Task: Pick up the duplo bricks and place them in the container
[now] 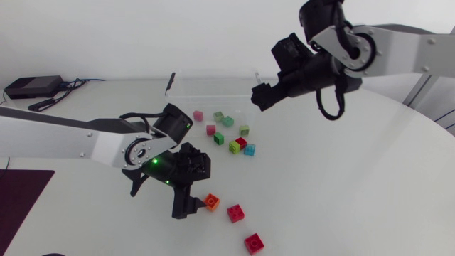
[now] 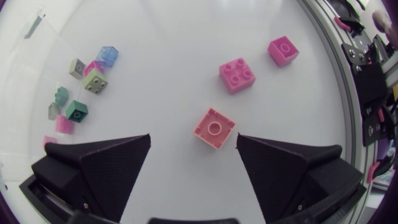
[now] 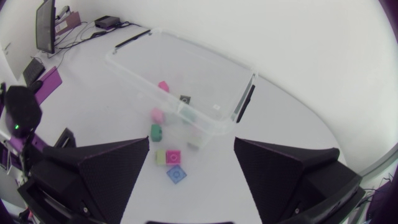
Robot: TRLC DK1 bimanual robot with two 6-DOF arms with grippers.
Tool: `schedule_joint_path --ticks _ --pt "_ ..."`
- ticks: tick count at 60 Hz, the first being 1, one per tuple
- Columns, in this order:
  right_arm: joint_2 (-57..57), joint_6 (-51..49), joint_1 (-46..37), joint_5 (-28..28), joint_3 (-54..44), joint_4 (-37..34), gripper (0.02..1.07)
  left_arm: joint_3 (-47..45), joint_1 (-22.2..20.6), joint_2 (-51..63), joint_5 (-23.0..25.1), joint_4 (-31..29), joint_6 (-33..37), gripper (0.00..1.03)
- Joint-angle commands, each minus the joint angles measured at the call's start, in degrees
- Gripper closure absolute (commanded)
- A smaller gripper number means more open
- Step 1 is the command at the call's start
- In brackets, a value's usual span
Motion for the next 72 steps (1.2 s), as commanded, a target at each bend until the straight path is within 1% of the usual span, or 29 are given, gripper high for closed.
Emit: schedule_joint_path --ticks 1,11,14,19,26,29,34,37,41,42,43,45,46,47,49,50,51,58,62,65,72 --pt "-4.61 -1.30 1.50 -0.66 -7.77 -0.15 0.07 3.32 -0.54 2.56 0.27 -1.85 4.50 0.08" --pt "-10.50 -0.95 3.08 -1.36 -18.85 -0.24 0.07 5.34 -1.33 4.76 0.27 -4.84 7.75 0.10" --pt "-11.64 -0.95 3.61 -1.36 -21.83 0.20 0.07 5.60 -1.77 5.81 0.01 -6.07 9.16 0.13" --pt "-12.96 -0.86 4.40 -1.36 -25.70 1.17 0.07 5.78 -2.56 7.31 -0.61 -7.65 11.09 0.13" --pt "-13.57 -0.68 5.28 -1.36 -28.69 1.78 0.07 5.78 -3.79 8.36 -1.84 -8.36 12.41 0.13" --pt "-13.92 -0.16 5.80 -1.36 -29.74 2.31 0.07 6.04 -4.32 9.33 -2.98 -8.36 13.20 0.17" --pt "-14.45 0.90 7.47 -1.36 -31.59 2.57 0.07 7.18 -4.85 10.73 -3.42 -8.71 13.55 0.18" --pt "-14.80 1.60 8.44 -1.18 -32.64 2.84 0.07 8.24 -5.11 11.44 -3.60 -9.59 13.81 0.23" --pt "-15.33 2.57 9.85 -1.01 -33.70 2.93 0.07 9.99 -5.46 12.32 -3.77 -10.64 14.52 0.35" --pt "-15.51 2.92 10.37 -1.01 -33.96 2.93 0.07 10.08 -5.46 12.40 -3.77 -10.73 14.61 0.36" --pt "-15.51 3.10 10.72 -0.92 -34.14 2.93 0.07 10.79 -5.55 12.76 -3.77 -11.35 14.69 0.43" --pt "-15.59 3.62 11.69 -0.74 -34.58 2.66 0.07 11.58 -5.64 13.19 -3.77 -12.05 14.61 0.51" --pt "-15.59 3.89 12.13 -0.57 -34.67 2.57 0.07 12.02 -5.73 13.37 -3.77 -12.49 14.61 0.56" --pt "-15.59 4.15 12.66 -0.39 -34.84 2.49 0.07 12.46 -5.81 13.63 -3.77 -12.93 14.61 0.64" --pt "-15.51 4.68 13.80 -0.22 -35.02 2.40 0.07 12.90 -5.90 13.72 -3.77 -13.37 14.61 0.83" --pt "-15.51 4.77 14.15 -0.22 -35.10 2.31 0.07 12.98 -5.90 13.63 -3.77 -13.37 14.61 0.87" --pt "-15.24 4.94 15.03 -0.22 -35.28 2.13 0.07 12.98 -5.90 13.63 -3.68 -13.37 14.34 0.97" --pt "-13.92 5.65 18.90 0.22 -35.02 2.13 0.07 12.54 -5.46 12.32 -3.68 -13.89 13.90 0.97" --pt "-11.73 6.08 20.39 0.22 -34.14 2.05 0.07 12.63 -3.88 10.73 -3.60 -14.60 12.94 0.97" --pt "-9.97 6.44 21.45 0.13 -33.52 2.05 0.07 12.63 -1.77 8.62 -2.89 -14.86 12.14 0.97" --pt "-6.89 6.88 23.21 0.22 -31.94 1.52 0.07 12.63 2.98 3.17 0.45 -15.65 10.39 0.97"
